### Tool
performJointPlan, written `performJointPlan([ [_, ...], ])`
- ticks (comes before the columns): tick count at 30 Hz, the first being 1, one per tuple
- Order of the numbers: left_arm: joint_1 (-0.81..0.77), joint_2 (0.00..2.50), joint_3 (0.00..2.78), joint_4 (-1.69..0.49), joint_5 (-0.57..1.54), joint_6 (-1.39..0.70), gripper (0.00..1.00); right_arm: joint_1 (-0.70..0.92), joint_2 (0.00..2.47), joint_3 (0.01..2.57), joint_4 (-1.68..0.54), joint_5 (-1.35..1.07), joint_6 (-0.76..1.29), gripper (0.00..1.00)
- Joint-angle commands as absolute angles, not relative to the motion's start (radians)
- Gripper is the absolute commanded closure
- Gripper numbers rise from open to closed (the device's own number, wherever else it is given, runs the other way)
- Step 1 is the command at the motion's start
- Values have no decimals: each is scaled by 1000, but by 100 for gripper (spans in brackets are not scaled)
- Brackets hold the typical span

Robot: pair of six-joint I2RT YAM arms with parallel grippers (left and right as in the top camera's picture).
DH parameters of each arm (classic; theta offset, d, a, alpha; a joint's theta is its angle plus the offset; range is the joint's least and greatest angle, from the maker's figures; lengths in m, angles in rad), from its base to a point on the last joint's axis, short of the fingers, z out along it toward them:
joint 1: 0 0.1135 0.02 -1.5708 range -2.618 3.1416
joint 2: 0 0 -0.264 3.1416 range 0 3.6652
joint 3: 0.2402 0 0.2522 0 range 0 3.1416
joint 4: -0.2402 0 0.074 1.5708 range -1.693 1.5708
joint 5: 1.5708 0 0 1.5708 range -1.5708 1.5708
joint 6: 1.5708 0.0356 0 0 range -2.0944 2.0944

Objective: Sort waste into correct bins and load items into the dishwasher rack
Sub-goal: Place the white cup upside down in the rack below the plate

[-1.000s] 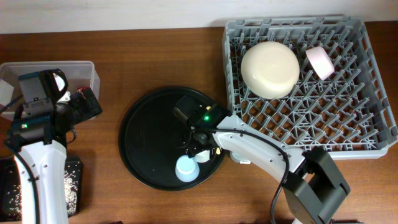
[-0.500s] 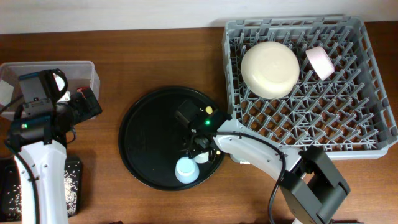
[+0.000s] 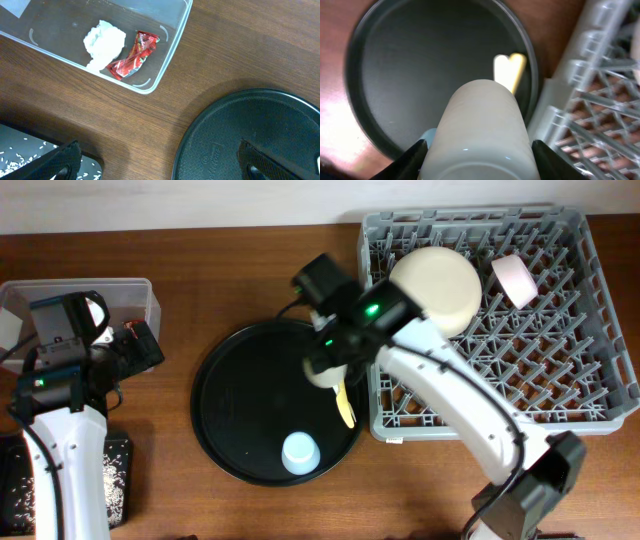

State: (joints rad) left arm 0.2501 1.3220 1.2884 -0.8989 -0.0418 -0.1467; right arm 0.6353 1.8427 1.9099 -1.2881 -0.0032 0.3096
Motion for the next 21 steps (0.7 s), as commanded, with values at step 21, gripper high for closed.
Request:
performJointPlan([
  [21, 252, 1314, 1297, -899, -42, -142, 1, 149, 1825, 1737, -1394, 11, 187, 60],
])
